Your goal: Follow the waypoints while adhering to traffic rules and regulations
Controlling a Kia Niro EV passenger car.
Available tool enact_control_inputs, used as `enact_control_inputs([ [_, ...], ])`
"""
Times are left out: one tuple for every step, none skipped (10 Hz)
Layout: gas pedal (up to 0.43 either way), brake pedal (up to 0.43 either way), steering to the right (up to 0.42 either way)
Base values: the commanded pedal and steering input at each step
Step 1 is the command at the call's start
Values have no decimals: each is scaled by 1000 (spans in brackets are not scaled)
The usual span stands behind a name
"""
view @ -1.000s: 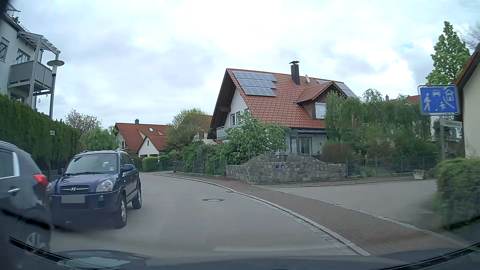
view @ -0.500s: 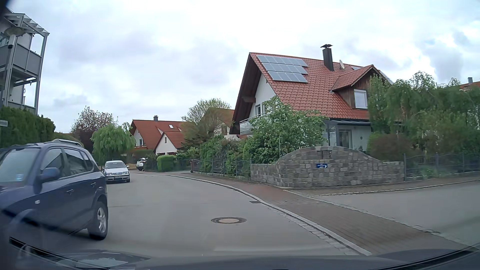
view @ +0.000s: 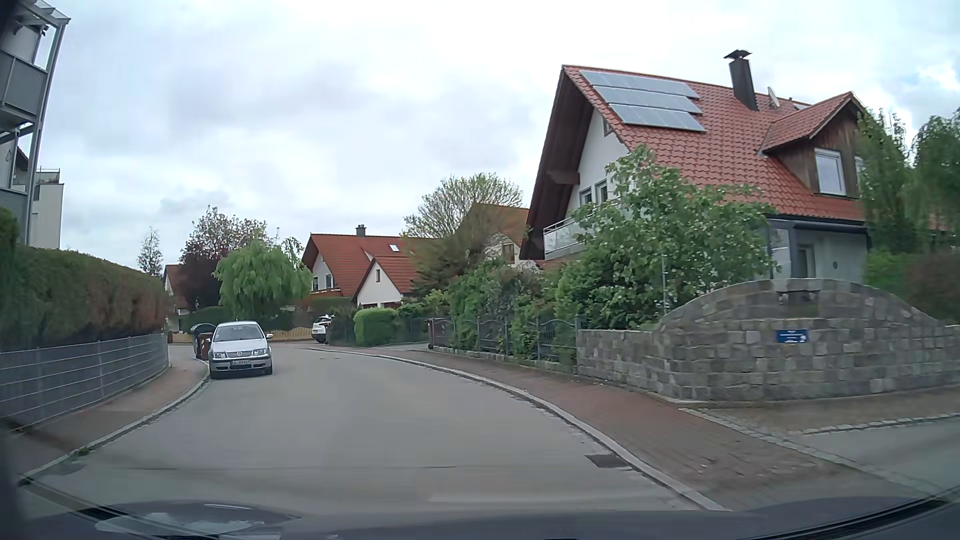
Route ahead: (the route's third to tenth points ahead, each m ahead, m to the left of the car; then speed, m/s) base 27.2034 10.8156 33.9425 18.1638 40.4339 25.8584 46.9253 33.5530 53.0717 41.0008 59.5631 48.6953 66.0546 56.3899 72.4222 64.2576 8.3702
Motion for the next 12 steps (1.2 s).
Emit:
enact_control_inputs([
  [169, 6, -122],
  [169, 12, -118],
  [169, 6, -111],
  [169, 12, -106],
  [169, 6, -105],
  [177, 6, -105],
  [197, 6, -104],
  [197, 6, -108],
  [197, 6, -116],
  [197, 12, -121],
  [197, 6, -124],
  [197, 12, -124],
])
